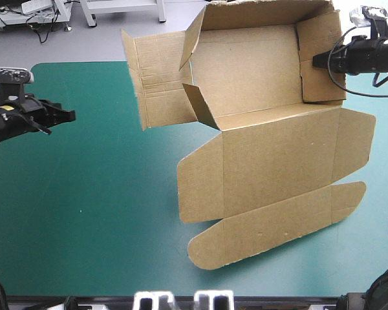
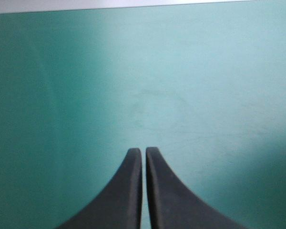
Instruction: Fold the box
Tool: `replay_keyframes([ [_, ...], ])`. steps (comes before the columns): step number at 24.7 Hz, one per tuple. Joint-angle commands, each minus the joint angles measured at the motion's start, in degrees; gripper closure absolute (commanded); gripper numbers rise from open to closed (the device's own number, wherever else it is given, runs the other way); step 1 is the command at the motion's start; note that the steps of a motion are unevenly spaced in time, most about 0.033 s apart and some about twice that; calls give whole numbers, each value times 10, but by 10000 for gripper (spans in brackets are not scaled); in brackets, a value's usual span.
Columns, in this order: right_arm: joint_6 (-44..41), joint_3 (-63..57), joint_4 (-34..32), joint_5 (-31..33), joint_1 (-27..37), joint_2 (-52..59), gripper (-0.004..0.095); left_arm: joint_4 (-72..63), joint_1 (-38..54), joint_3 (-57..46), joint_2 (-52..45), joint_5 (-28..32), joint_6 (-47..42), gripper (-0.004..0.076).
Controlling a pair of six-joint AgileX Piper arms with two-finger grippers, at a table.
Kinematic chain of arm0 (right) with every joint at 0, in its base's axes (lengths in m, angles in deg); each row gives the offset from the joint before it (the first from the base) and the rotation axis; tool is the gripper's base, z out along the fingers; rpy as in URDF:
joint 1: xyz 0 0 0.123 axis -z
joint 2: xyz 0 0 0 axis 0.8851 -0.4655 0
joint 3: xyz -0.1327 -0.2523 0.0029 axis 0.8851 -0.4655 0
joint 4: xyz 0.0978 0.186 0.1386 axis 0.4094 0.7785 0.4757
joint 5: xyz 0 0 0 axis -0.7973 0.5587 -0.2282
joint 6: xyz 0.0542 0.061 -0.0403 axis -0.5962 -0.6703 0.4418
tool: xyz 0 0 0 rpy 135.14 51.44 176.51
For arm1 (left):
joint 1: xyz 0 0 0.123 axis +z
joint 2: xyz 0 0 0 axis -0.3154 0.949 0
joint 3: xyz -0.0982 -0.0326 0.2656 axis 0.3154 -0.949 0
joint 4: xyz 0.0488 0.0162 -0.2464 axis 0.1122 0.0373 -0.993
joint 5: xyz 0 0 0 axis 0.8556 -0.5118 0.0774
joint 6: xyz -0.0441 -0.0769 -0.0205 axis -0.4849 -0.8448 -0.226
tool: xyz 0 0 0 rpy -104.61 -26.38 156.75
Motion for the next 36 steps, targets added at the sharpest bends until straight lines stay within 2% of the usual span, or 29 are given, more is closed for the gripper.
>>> replay_keyframes([
  [1,18,-8,72,10,-3,32,933,-234,9,15,46,-42,168,711],
  [5,27,-14,103,10,-17,31,933,-400,9,15,114,-161,244,712],
  [8,37,-14,114,9,-24,31,933,-502,4,15,153,-277,300,712],
  [9,37,-14,115,9,-25,30,933,-525,-4,15,160,-285,298,712],
  [15,38,-14,114,9,-25,30,933,-557,-51,15,158,-286,315,710],
  [20,38,-14,107,9,-26,25,933,-623,-112,15,158,-287,287,710],
  [22,38,-13,83,9,-26,25,933,-626,-138,16,156,-287,282,669],
  [25,30,-13,56,-1,-26,25,932,-626,-156,18,149,-287,280,568],
  [26,29,-13,49,-9,-26,25,932,-629,-162,21,142,-287,280,484],
  [28,29,-13,46,-18,-26,25,932,-654,-165,24,129,-287,280,388],
  [32,26,-13,35,-36,-38,25,932,-670,-165,25,103,-287,280,365],
  [36,-5,-13,-32,-73,-78,25,932,-670,-165,25,96,-287,271,331],
])
